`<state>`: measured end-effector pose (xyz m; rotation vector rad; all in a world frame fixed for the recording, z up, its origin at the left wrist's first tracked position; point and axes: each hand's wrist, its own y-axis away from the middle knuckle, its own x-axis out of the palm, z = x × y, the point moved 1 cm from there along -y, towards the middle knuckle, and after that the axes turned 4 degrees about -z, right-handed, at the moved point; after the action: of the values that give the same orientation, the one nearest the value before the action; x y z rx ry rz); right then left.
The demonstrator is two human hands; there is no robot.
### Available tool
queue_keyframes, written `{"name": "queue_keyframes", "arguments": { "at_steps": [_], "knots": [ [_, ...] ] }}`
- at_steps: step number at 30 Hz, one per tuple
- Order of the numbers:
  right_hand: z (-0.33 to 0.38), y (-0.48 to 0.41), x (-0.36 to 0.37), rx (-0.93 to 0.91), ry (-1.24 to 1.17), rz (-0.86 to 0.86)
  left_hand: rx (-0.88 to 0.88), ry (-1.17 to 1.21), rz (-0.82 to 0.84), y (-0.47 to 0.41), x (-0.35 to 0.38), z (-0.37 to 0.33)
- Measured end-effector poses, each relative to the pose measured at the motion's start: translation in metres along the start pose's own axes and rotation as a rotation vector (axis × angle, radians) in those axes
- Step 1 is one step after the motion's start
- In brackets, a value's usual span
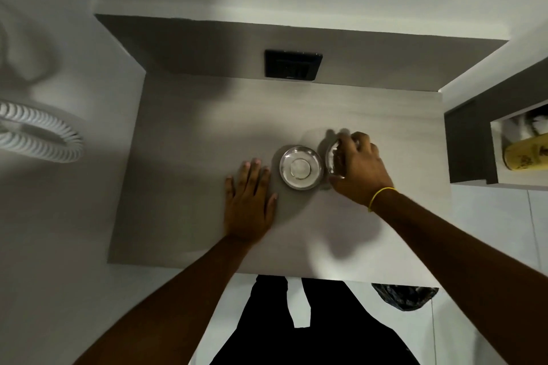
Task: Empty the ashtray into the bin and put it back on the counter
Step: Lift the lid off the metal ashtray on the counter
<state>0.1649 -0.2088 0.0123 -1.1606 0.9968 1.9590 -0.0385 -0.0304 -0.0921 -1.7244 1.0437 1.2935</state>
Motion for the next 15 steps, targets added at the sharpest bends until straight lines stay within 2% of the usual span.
{"name": "queue_keyframes", "arguments": {
  "at_steps": [2, 15],
  "knots": [
    [-0.013, 0.001, 0.004, 0.052, 0.007, -0.001, 0.002, -0.007, -0.007, 0.000, 0.000, 0.000],
    [-0.020, 0.008, 0.028, 0.023, 0.097, -0.136, -0.007, -0.006, 0.011, 0.001, 0.001, -0.001]
  ]
}}
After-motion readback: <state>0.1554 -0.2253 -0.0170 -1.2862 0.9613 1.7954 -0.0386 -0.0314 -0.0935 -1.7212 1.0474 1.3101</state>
